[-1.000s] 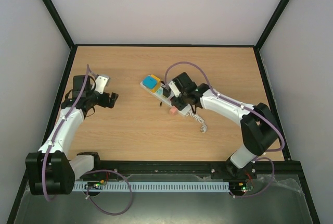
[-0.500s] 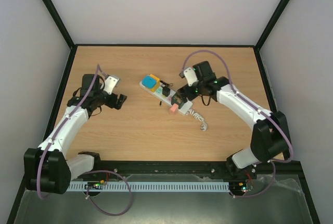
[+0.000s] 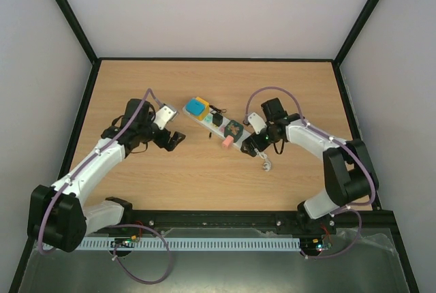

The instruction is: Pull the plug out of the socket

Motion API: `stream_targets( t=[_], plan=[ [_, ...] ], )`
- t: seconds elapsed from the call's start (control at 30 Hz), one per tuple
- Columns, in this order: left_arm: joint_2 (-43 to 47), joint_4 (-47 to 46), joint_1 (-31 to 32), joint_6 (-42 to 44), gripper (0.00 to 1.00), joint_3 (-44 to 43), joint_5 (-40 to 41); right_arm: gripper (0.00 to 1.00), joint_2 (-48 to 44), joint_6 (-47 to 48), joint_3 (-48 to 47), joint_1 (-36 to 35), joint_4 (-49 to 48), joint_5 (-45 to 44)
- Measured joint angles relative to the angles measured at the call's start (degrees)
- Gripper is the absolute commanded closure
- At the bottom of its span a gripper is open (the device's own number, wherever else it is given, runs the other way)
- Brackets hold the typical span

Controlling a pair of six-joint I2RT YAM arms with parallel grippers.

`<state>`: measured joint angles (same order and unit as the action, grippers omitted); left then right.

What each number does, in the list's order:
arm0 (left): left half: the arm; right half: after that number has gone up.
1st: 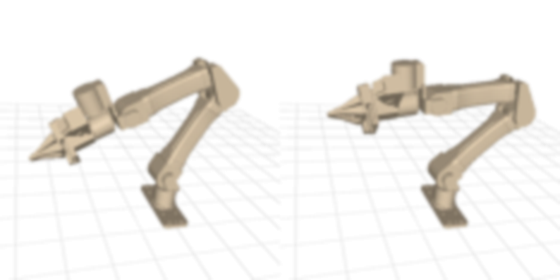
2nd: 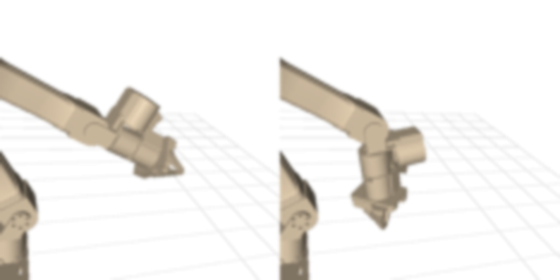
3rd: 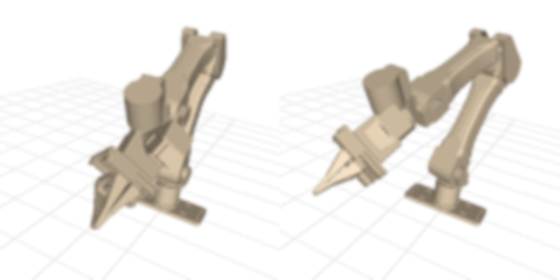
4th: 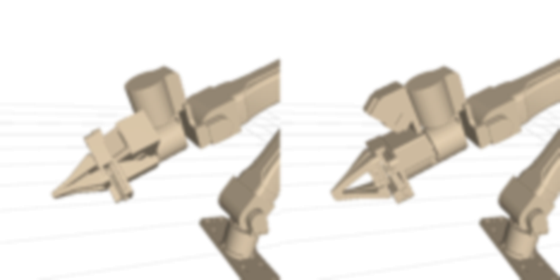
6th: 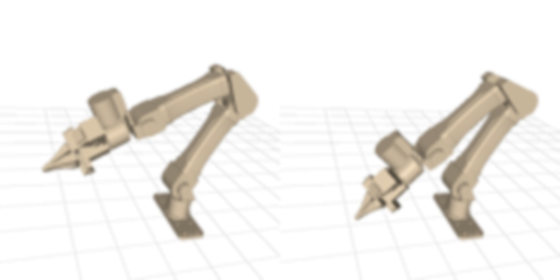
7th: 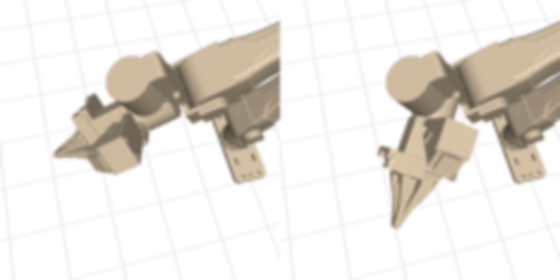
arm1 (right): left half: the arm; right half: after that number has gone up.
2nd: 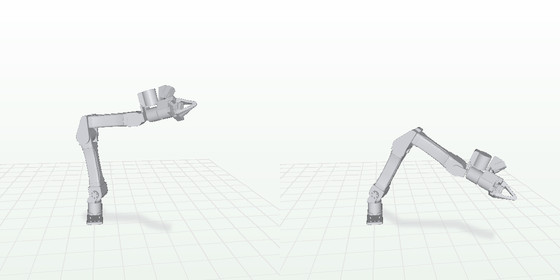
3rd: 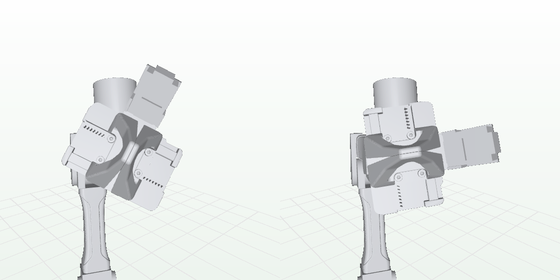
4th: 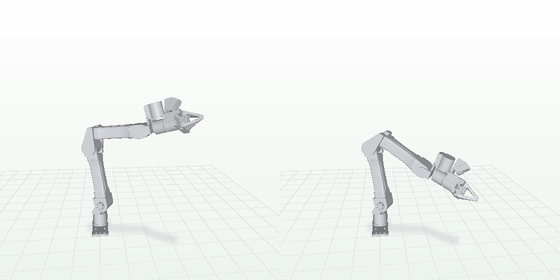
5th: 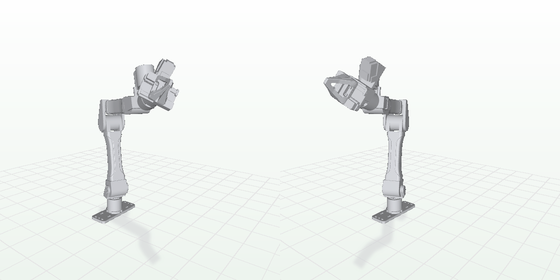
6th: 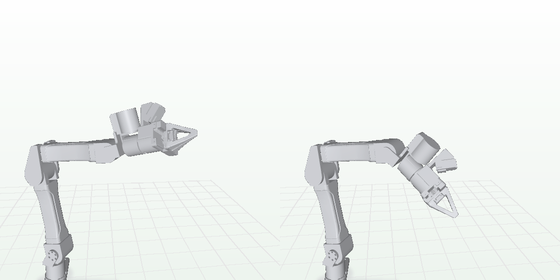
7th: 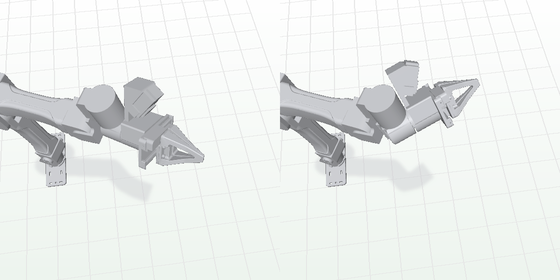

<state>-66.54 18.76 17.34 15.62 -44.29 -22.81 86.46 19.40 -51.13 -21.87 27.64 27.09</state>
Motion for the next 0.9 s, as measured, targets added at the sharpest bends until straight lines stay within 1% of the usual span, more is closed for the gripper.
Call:
stream_targets(
  t=[0.17, 0.3, 0.53, 0.63, 0.73, 0.9],
  plan=[
    [-0.22, -0.17, 0.13, 0.00, 0.00, 0.22, -0.31, 0.03, 5.09, 0.59, -0.02, -0.02, -0.96, 3.04],
    [-0.20, -0.66, 0.13, 0.31, 0.00, 1.42, -0.33, 0.04, 6.54, 0.31, 0.00, -0.85, -1.84, 5.29],
    [-0.20, -1.57, 0.13, 0.57, 0.00, 2.60, -1.46, 0.05, 6.80, -2.34, 0.85, -7.37, -4.66, 9.05],
    [-0.22, -1.90, 0.13, 0.57, 0.00, 2.60, -2.10, 0.05, 7.54, -3.41, 0.92, -10.64, -5.70, 12.98],
    [-0.52, -2.03, 0.13, 0.61, 0.00, 2.60, -2.71, 0.04, 7.78, -3.78, 0.90, -12.17, -5.86, 18.82],
    [-0.70, -2.08, -0.39, 0.61, 0.00, 2.60, -3.67, 0.10, 6.56, -1.51, -0.70, -11.08, -3.63, 26.05]
  ],
)
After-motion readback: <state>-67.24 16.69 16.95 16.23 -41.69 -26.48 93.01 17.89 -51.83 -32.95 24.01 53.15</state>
